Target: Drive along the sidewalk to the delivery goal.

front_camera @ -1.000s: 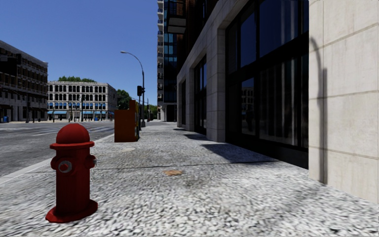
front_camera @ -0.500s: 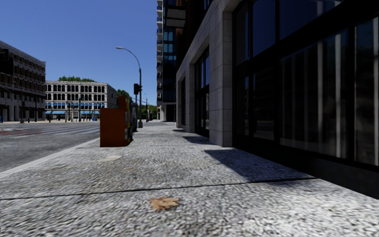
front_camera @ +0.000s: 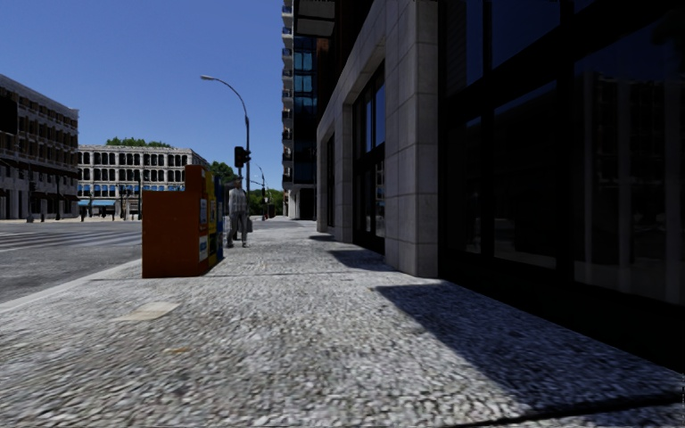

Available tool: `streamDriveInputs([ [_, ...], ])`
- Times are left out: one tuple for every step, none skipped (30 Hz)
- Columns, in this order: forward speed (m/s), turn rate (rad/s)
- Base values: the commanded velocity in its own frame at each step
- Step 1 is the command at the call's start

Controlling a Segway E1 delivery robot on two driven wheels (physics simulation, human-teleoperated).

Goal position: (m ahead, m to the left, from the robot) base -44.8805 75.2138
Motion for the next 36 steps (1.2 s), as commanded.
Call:
streamDriveInputs([
  [2.00,0.00],
  [2.00,0.00],
  [2.00,0.00],
  [2.00,0.00],
  [2.00,0.00],
  [2.00,0.00],
  [2.00,0.00],
  [2.00,0.00],
  [2.00,0.00],
  [2.00,0.00],
  [2.00,0.00],
  [2.00,0.00],
  [2.00,0.00],
  [2.00,0.00],
  [2.00,0.00],
  [2.00,0.00],
  [2.00,0.00],
  [2.00,0.00],
  [2.00,0.00],
  [2.00,0.00],
  [2.00,0.00],
  [2.00,0.00],
  [2.00,0.00],
  [2.00,0.00],
  [2.00,0.00],
  [2.00,0.00],
  [2.00,0.00],
  [2.00,0.00],
  [2.00,0.00],
  [2.00,0.00],
  [2.00,0.00],
  [2.00,0.00],
  [2.00,0.00],
  [2.00,0.00],
  [2.00,0.00],
  [2.00,0.00],
])
